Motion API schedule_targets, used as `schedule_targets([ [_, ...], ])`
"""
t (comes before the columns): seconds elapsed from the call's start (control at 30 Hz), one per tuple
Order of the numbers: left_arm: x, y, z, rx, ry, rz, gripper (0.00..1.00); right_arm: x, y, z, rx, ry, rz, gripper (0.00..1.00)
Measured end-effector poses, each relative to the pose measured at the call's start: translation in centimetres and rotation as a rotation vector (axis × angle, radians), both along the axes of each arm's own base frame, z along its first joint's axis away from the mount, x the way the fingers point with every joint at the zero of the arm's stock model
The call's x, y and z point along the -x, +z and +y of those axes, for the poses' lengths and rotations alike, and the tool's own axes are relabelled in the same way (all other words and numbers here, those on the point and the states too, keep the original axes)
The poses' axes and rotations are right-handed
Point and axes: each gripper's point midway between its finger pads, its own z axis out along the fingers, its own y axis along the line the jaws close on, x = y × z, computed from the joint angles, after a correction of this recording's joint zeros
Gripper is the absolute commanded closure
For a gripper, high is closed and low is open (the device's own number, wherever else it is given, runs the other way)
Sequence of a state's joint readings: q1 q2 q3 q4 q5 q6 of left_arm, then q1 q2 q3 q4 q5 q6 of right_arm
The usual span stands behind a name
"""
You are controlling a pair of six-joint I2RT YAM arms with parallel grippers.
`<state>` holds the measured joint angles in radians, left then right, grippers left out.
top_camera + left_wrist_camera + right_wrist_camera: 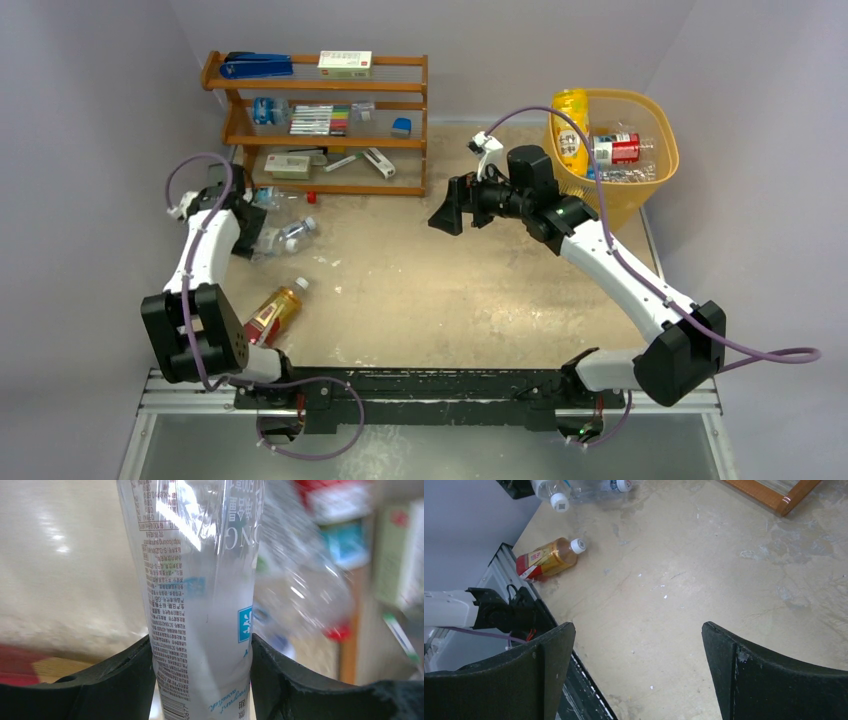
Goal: Put the plastic bottles in the bin
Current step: Pick up the plastic bottle at the center of the board.
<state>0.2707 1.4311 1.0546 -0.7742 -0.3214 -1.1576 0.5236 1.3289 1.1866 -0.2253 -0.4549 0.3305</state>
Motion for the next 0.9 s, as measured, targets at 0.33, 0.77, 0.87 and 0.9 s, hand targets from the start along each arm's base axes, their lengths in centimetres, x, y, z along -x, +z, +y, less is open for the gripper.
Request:
schedule_targets([
  [0.33, -3.5, 7.5, -11.6, 0.014, -0.430, -0.237, 0.51, 0.1, 0.0, 0.0, -0.011, -0.015, 0.017, 0.00],
  [0.77, -2.2, 13.9, -24.4, 0.153, -0.969, -0.550, 0.49, 1.2, 2.3, 0.4, -0.126, -0.032, 0.048, 0.00],
  [0.87, -1.3, 14.2, -27.5, 0.185, -1.099, -0.589, 0.49, 1.2, 2.6, 0.5, -0.149, -0.039, 0.066, 0.00],
  [0.9, -1.0, 14.1, -28.2, 0.194, -1.130, -0.595, 0.49, 1.2, 2.8, 0.5, -0.158, -0.042, 0.069, 0.00],
])
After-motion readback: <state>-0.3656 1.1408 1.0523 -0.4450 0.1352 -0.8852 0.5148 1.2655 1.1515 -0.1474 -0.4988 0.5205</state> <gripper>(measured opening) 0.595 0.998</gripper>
